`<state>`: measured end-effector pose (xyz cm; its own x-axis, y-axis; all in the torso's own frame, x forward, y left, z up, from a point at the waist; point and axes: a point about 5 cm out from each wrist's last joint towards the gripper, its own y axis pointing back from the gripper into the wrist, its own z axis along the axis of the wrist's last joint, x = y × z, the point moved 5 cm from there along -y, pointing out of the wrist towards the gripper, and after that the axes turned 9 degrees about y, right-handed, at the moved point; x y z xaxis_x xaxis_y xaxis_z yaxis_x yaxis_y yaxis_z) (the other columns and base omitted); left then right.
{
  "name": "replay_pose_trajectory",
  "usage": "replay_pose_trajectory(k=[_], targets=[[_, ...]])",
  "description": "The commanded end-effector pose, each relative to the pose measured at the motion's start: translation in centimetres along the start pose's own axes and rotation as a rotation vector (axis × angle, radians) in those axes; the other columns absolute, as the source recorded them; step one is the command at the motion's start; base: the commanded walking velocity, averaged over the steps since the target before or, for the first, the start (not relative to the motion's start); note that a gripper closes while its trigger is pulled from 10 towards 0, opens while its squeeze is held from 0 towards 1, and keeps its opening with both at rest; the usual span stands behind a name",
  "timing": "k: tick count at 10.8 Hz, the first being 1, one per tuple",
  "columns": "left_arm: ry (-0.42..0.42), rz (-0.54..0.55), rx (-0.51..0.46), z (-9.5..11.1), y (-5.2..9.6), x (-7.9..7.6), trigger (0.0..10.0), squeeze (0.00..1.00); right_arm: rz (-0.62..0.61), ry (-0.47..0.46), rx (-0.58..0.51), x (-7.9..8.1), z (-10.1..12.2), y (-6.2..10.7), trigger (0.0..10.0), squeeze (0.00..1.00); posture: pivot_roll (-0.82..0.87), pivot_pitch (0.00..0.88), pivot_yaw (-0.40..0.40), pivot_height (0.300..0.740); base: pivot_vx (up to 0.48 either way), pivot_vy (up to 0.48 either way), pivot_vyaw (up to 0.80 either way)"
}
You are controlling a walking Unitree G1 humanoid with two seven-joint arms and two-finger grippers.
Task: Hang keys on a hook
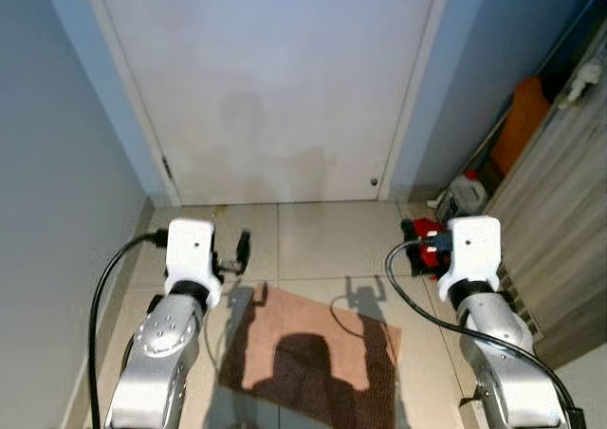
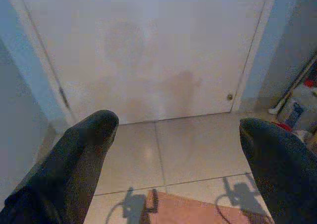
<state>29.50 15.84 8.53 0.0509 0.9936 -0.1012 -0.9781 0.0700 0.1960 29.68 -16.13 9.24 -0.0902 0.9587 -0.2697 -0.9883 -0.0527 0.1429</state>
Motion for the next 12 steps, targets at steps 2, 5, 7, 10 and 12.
replay_pose_trajectory(k=[2,5,7,10,12], targets=[[0.005,0.012,0.042,-0.9,0.3,0.5,10.0,0.00,0.038,-0.007,-0.032,0.8,0.5,0.7,10.0,0.00,-0.10,0.000,0.002,0.740,0.000,0.000,0.00],[-0.097,0.031,-0.009,-0.8,0.7,0.3,10.0,0.00,0.062,0.025,-0.005,0.4,-0.4,0.8,10.0,0.00,-0.08,0.000,-0.027,0.740,0.000,0.000,-0.80],[-0.121,0.033,-0.042,0.0,-1.1,0.3,10.0,0.00,-0.062,0.052,0.027,-2.6,-1.1,0.3,10.0,0.00,-0.09,0.000,-0.023,0.740,0.000,0.000,-0.80],[-0.155,-0.019,0.018,-0.7,-0.9,-0.3,10.0,0.00,-0.117,-0.038,0.068,-2.3,-1.7,0.9,10.0,0.00,-0.09,0.000,0.002,0.740,0.000,0.000,-0.80],[-0.152,-0.044,0.041,-1.2,-0.9,0.0,10.0,0.00,-0.117,-0.015,0.067,-1.9,-1.7,1.4,10.0,0.00,-0.11,0.000,0.025,0.740,0.000,0.000,-0.80]])
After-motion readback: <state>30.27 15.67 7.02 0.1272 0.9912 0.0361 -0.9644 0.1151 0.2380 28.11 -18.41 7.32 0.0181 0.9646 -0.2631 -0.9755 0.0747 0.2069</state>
